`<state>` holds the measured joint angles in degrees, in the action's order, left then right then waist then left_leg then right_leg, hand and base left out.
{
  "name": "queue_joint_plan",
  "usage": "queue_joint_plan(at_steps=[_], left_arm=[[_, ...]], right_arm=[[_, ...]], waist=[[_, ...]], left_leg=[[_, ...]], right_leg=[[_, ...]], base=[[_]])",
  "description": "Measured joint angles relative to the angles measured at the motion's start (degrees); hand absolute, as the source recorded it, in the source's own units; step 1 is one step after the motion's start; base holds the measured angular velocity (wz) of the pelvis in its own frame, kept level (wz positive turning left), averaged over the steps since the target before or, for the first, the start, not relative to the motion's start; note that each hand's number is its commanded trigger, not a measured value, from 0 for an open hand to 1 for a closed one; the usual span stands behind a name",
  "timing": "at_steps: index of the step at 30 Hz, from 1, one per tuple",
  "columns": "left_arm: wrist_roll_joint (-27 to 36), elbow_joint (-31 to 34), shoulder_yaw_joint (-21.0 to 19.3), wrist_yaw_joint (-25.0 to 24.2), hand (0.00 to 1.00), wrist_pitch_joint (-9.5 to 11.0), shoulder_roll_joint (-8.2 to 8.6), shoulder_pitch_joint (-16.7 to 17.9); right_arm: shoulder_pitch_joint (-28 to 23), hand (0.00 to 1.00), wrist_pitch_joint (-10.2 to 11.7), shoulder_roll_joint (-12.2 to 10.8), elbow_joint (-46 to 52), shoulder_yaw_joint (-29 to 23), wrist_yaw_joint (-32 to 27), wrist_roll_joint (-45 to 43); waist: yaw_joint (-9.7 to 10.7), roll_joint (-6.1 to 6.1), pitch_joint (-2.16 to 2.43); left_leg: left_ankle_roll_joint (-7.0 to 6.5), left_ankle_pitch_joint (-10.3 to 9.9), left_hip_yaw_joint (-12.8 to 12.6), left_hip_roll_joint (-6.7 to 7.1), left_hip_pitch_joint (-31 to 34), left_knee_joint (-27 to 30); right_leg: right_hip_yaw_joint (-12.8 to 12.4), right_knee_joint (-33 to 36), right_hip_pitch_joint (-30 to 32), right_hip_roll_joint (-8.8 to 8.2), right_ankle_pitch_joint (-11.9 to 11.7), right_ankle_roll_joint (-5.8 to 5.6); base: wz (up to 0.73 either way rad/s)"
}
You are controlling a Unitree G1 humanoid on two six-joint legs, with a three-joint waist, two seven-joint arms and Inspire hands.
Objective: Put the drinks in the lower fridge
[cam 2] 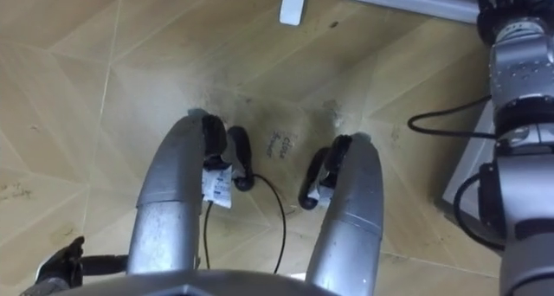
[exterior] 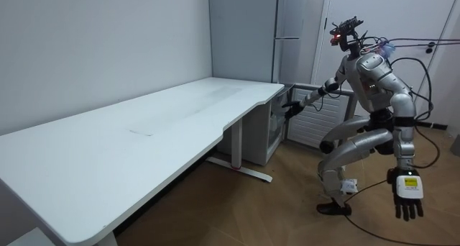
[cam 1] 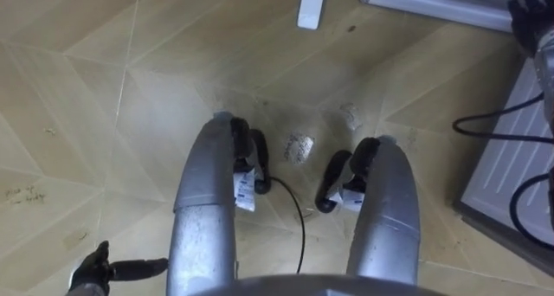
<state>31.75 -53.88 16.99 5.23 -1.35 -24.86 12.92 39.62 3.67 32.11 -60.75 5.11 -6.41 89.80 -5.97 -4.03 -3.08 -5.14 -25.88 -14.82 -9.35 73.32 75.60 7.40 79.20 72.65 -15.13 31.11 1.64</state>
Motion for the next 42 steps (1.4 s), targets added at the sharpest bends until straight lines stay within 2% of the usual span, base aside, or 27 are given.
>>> queue_joint_plan(at_steps=[6, 11, 17, 20, 24, 27, 32, 35, 37, 39, 41, 42], left_arm=[[0.16, -0.05, -0.41, -1.95, 0.00, 0.06, -2.78, 0.00], [0.14, -0.28, -1.29, -2.08, 0.00, 0.20, -3.00, 0.12], [0.01, -1.72, -2.22, -2.42, 0.00, 0.92, -3.02, 0.49], [0.03, -3.08, -3.25, -3.07, 0.00, 1.21, -3.15, 1.03], [0.00, -3.77, -3.97, -3.67, 0.00, 1.41, -3.31, 3.75], [0.00, -3.96, -5.72, -3.67, 0.00, 1.44, -3.43, 5.03], [-1.14, -5.26, -5.81, -3.67, 0.00, 1.61, -3.82, 5.68], [-1.50, -5.24, -5.80, -3.60, 0.00, 1.66, -3.83, 5.72], [-1.59, -5.22, -5.76, -3.60, 0.00, 1.65, -3.72, 5.72], [-2.29, -5.25, -5.77, -3.53, 0.00, 1.68, -3.71, 5.73], [-2.72, -5.18, -5.76, -3.52, 0.00, 1.67, -3.70, 5.72], [-2.98, -5.14, -5.74, -3.58, 0.00, 1.56, -3.68, 5.73]], right_arm=[[0.02, 0.00, 0.19, 0.23, 0.09, 0.38, -0.06, 1.08], [0.11, 0.00, 0.67, 0.46, 0.82, 0.39, -1.11, 2.47], [0.03, 0.00, 3.01, 0.13, 0.70, 0.30, -4.41, 5.91], [-0.14, 0.00, 3.46, 0.13, 0.69, -0.24, -4.76, 6.91], [-0.15, 0.00, 4.33, 0.00, 0.48, -0.18, -5.17, 6.94], [-0.16, 0.00, 5.16, -0.19, 0.46, -0.31, -6.49, 7.15], [-0.20, 0.00, 5.17, -0.84, 0.46, -0.35, -8.59, 7.68], [-0.19, 0.00, 5.13, -0.93, 0.46, -0.29, -8.59, 7.70], [-0.19, 0.00, 5.16, -1.09, 0.46, -0.37, -8.58, 7.70], [-0.19, 0.00, 5.69, -1.31, 0.44, -0.82, -8.58, 7.78], [-0.19, 0.00, 6.25, -1.39, 0.44, -1.35, -8.59, 7.97], [-0.19, 0.00, 6.34, -1.46, 0.44, -1.85, -8.60, 7.98]], waist=[[-0.46, -0.01, 0.02], [-1.30, 0.07, 0.07], [-4.06, 0.46, 0.00], [-4.77, 1.13, 0.03], [-5.82, 2.05, 0.06], [-7.09, 2.34, 0.08], [-8.33, 2.69, 0.04], [-8.83, 3.02, 0.06], [-8.82, 3.05, 0.04], [-8.91, 3.11, 0.03], [-8.99, 3.10, 0.02], [-9.08, 3.11, 0.03]], left_leg=[[-0.03, -0.01, -0.07, 0.00, -0.01, 0.02], [0.01, 0.04, -0.02, -0.05, -0.07, -0.06], [0.60, 0.66, 0.28, 0.19, -2.81, -2.22], [1.19, 1.76, 1.17, 0.86, -4.05, -4.39], [2.34, 2.81, 2.65, 1.96, -6.44, -7.11], [3.12, 3.55, 3.78, 2.15, -7.61, -8.76], [3.87, 4.22, 4.89, 2.64, -10.94, -10.91], [4.20, 4.60, 5.67, 3.30, -12.26, -11.51], [4.25, 5.26, 6.15, 4.26, -12.90, -12.33], [4.28, 5.86, 6.45, 5.11, -13.09, -12.92], [4.11, 6.36, 6.83, 5.37, -13.00, -13.42], [4.13, 6.66, 7.07, 6.05, -13.05, -13.79]], right_leg=[[-0.01, 0.19, 0.08, -0.46, 0.00, 0.02], [0.05, 0.28, 0.06, -0.40, 0.04, 0.21], [0.88, -1.66, -3.13, -0.34, 0.01, 0.60], [2.39, -3.54, -5.22, -0.80, -0.11, 0.92], [3.89, -5.99, -8.72, -0.97, -0.10, 1.37], [5.52, -7.71, -10.86, -0.97, -0.14, 1.90], [7.23, -9.75, -15.13, -1.05, 0.03, 2.37], [8.26, -10.10, -17.14, -1.65, 0.41, 2.51], [8.97, -10.31, -18.19, -2.52, 0.52, 2.54], [9.54, -10.46, -18.71, -3.19, 0.55, 2.50], [10.17, -10.55, -18.92, -3.78, 0.54, 2.51], [10.38, -10.57, -19.08, -4.16, 0.53, 2.51]], base=[[0.00], [0.00], [0.01], [0.18], [0.15], [0.15], [0.11], [0.18], [0.22], [0.26], [0.23], [0.20]])
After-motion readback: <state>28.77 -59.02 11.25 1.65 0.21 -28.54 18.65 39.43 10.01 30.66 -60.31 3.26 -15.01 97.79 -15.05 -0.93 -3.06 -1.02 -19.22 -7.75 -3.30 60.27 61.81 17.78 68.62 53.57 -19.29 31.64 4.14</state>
